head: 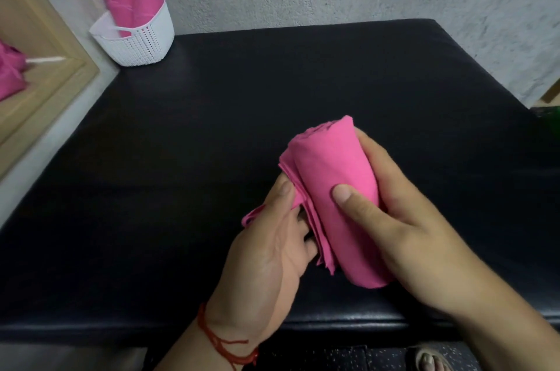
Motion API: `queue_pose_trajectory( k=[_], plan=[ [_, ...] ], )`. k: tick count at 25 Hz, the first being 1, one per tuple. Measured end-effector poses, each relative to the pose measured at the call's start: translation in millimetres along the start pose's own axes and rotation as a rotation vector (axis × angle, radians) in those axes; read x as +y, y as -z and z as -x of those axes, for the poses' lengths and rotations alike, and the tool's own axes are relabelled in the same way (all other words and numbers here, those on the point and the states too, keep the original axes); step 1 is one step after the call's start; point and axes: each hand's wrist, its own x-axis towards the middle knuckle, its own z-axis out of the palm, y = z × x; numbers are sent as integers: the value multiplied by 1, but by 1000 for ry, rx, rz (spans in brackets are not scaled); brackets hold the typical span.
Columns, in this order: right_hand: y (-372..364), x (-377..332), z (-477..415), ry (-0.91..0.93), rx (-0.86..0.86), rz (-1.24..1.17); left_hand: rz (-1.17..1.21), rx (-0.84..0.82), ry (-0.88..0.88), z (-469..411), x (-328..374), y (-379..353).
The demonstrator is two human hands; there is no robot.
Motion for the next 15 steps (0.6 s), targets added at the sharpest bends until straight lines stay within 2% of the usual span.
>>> queue_pose_trajectory(
  k=[4, 6, 9, 11, 15],
  plan=[
    [13, 3, -5, -64, -62, -215, -62, -87, -16, -3, -3, 4],
    [10, 11, -2, -132, -118, -278, -87, -177, -98, -2, -11, 8],
    [7, 15, 2, -127, -79, -317, -192, -235, -168, 2, -26, 16],
    [7, 11, 3, -79, -19, -265, -383, -201, -258, 3, -28, 21],
    [4, 6, 5, 8, 108, 38, -742, 35, -537, 10, -12, 26]
  ],
)
